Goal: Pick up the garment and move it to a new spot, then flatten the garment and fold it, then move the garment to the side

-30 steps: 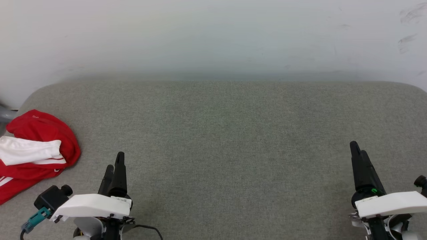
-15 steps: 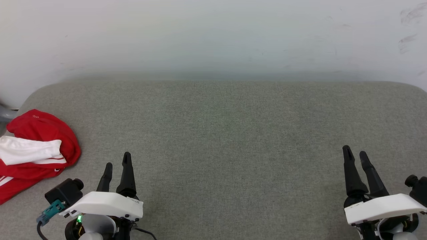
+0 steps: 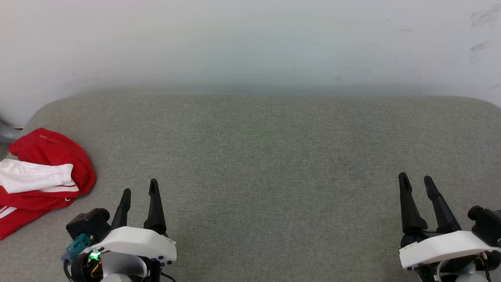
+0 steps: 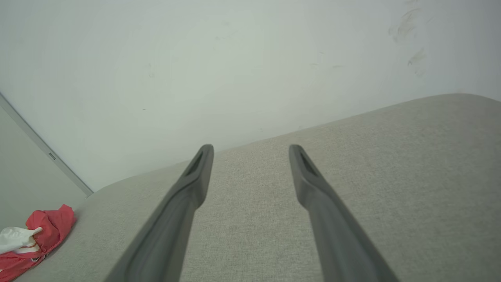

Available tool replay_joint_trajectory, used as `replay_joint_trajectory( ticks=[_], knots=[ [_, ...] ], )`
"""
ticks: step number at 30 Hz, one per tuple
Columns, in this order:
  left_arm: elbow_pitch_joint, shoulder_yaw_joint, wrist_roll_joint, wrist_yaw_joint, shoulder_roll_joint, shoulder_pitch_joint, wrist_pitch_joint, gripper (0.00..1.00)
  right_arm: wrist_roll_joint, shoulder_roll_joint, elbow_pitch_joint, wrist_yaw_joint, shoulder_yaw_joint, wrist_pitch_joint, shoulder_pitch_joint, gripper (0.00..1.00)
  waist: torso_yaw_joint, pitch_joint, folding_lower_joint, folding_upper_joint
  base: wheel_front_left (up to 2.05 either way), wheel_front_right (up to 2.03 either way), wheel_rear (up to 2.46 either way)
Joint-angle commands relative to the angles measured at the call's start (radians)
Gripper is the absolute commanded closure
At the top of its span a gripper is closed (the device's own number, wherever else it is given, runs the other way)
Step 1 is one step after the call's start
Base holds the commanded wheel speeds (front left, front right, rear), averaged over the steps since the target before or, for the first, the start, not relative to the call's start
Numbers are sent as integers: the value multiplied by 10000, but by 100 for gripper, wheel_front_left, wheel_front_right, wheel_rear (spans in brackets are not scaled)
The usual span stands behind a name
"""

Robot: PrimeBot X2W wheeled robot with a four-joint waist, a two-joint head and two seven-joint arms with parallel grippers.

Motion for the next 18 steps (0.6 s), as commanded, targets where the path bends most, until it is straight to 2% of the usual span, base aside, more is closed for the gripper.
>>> replay_joint_trajectory(
  ticks=[1,18],
  knots=[
    [-157,-98,291,91,101,7,-116,0,-338,5,-169,1,2,-108,-48,0,5,-1,0,0,0,0,0],
    [-417,-671,1954,437,325,95,-547,0,-2105,8,-336,0,40,-538,67,0,46,-23,0,0,0,0,0]
  ],
)
